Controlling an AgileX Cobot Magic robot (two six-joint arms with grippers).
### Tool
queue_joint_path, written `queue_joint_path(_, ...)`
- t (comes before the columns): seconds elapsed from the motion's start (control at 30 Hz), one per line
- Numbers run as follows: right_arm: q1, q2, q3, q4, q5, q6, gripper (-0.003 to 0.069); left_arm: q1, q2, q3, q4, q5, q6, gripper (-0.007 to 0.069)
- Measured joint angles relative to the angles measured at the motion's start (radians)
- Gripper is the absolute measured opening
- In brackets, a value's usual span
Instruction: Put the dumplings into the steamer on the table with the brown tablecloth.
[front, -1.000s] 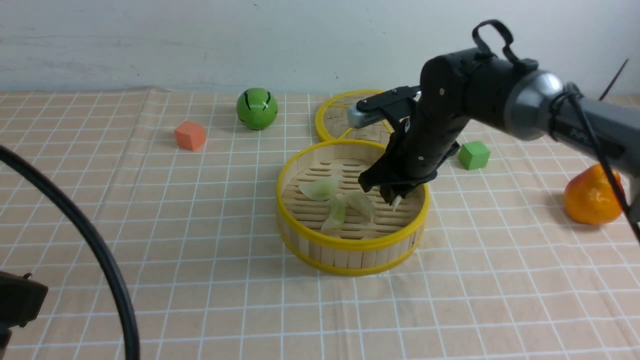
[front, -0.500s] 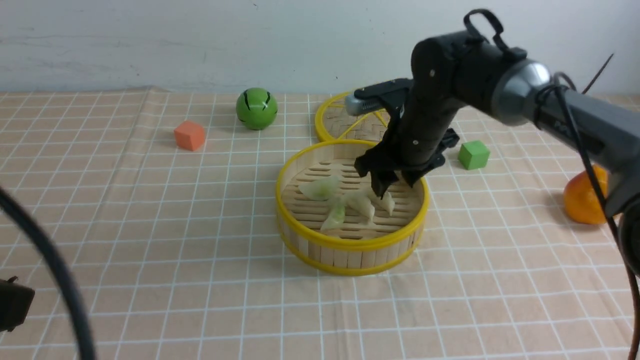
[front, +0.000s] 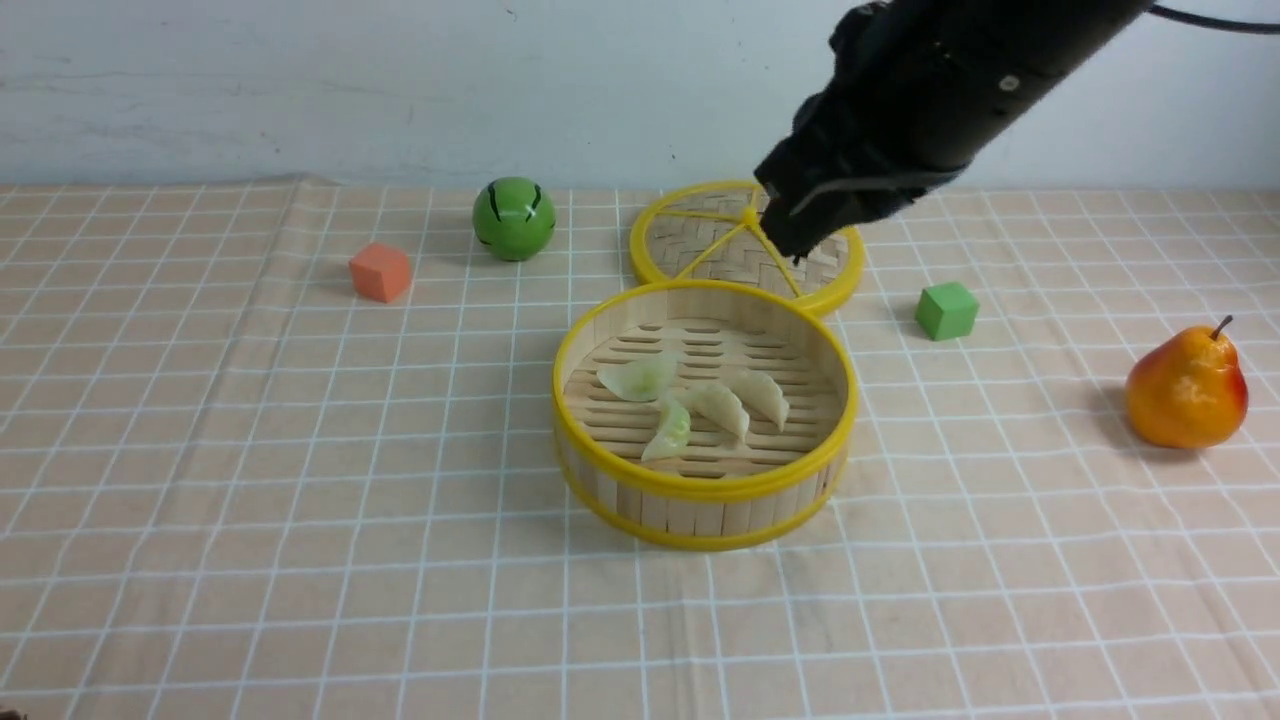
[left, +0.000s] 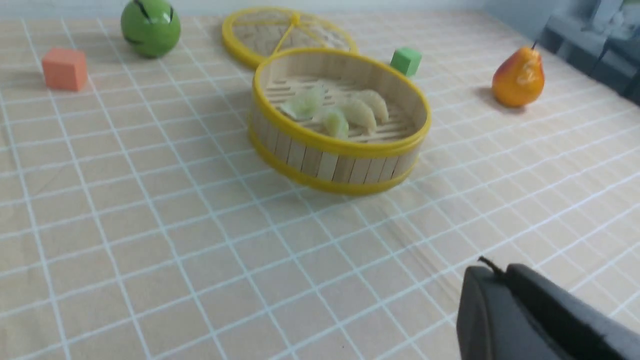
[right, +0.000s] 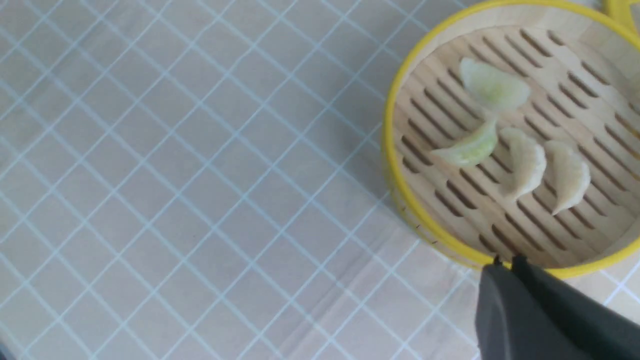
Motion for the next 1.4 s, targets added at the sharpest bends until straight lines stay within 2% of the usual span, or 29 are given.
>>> queue_joint_path(0.3,0.097,-0.450,0.531,-0.001,-0.407,-0.035,-0.0013,0.000,-0.038,0.065,0.000,-0.035,-0.001,0.0036)
queue_joint_path(0.47,0.106,-0.682,0.759,0.003,-0.537,-0.039,-0.0010,0.000,-0.038,0.069,0.000,-0.009,-0.001,0.0038)
queue_joint_path(0.63,0.106,-0.867,0.929,0.003,-0.584,-0.039,-0.0006,0.000,-0.038,0.069,0.000,0.006,-0.001,0.0039)
queue_joint_path(0.9,0.106,-1.038,1.018,0.003,-0.551,-0.039,0.0002,0.000,-0.038,0.069,0.000,0.015,-0.001,0.0039)
queue_joint_path(1.4,0.106,-1.056,1.034,0.000,-0.534,-0.039,-0.0003,0.000,-0.038,0.069,0.000,0.015,-0.001,0.0060)
